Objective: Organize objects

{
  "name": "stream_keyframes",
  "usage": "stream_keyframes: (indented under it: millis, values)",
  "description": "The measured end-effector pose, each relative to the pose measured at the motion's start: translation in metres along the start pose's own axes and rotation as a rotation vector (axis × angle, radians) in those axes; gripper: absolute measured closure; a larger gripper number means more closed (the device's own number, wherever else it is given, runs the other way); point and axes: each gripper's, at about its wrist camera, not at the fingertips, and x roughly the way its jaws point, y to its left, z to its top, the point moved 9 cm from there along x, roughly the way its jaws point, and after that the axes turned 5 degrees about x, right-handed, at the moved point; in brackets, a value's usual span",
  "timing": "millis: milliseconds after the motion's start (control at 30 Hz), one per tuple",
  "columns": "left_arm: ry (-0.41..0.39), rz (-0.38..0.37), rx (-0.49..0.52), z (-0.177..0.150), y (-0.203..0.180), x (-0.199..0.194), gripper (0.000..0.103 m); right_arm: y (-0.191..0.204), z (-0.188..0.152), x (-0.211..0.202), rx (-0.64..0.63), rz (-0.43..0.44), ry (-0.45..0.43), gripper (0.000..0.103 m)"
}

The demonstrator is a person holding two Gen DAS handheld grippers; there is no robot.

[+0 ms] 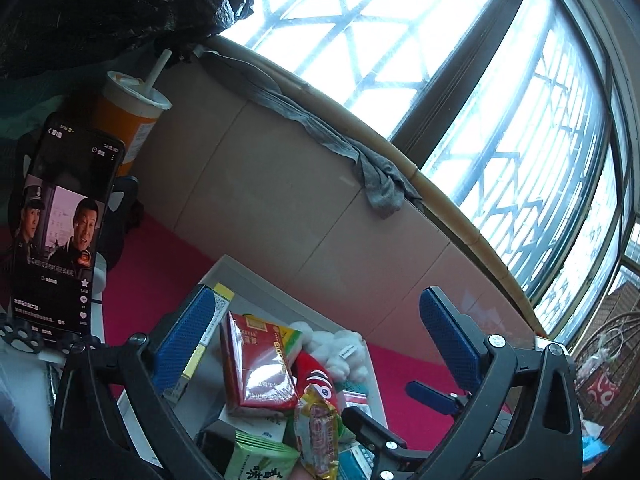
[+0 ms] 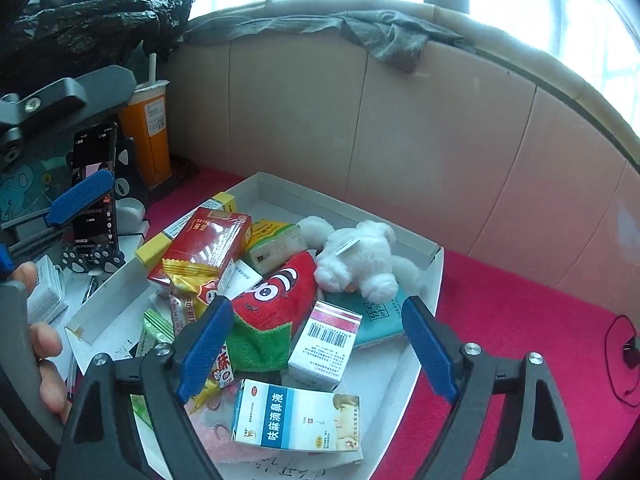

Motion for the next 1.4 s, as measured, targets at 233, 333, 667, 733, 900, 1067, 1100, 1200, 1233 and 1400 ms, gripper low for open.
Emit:
stream_keyframes:
  millis: [233, 333, 667, 733, 900, 1067, 1100, 1200, 1233, 1400]
  values:
    - [-0.009, 0.04, 0.033, 0.001, 0.0, -0.002, 0.0, 0.003, -0.004, -0.019, -0.014, -0.013, -0.047, 0.016]
    - [-0.005, 0.082, 0.074, 0.0, -0.002, -0.001, 0.0, 0.001, -0.009, -0.023, -0.006, -0.009, -0.052, 0.016]
    - [0.04, 0.196, 0.219, -0.009, -0.012, 0.004, 0.0, -0.034, -0.022, -0.072, 0.023, -0.171, -0.203, 0.016]
    - [0.048, 0.174, 0.24, -0.012, -0.022, 0.006, 0.0, -0.041, -0.019, -0.092, 0.012, -0.223, -0.277, 0.016]
    - [-0.029, 0.254, 0.3, -0.012, -0.039, -0.004, 0.0, -0.065, -0.018, -0.137, 0.036, -0.384, -0.405, 0.016]
    - [-0.074, 0.204, 0.359, -0.014, -0.057, -0.012, 0.0, -0.083, -0.043, -0.153, 0.063, -0.418, -0.356, 0.016]
    - [-0.07, 0.222, 0.372, -0.014, -0.057, -0.013, 0.0, -0.086, -0.049, -0.157, 0.075, -0.413, -0.352, 0.016]
    - [-0.044, 0.32, 0.421, -0.014, -0.054, -0.011, 0.0, -0.099, -0.061, -0.174, 0.113, -0.417, -0.362, 0.015]
    - [-0.042, 0.348, 0.434, -0.014, -0.053, -0.011, 0.0, -0.103, -0.063, -0.181, 0.127, -0.422, -0.37, 0.014]
    - [-0.021, 0.429, 0.419, -0.013, -0.048, -0.012, 0.0, -0.131, -0.068, -0.231, 0.218, -0.474, -0.472, 0.0]
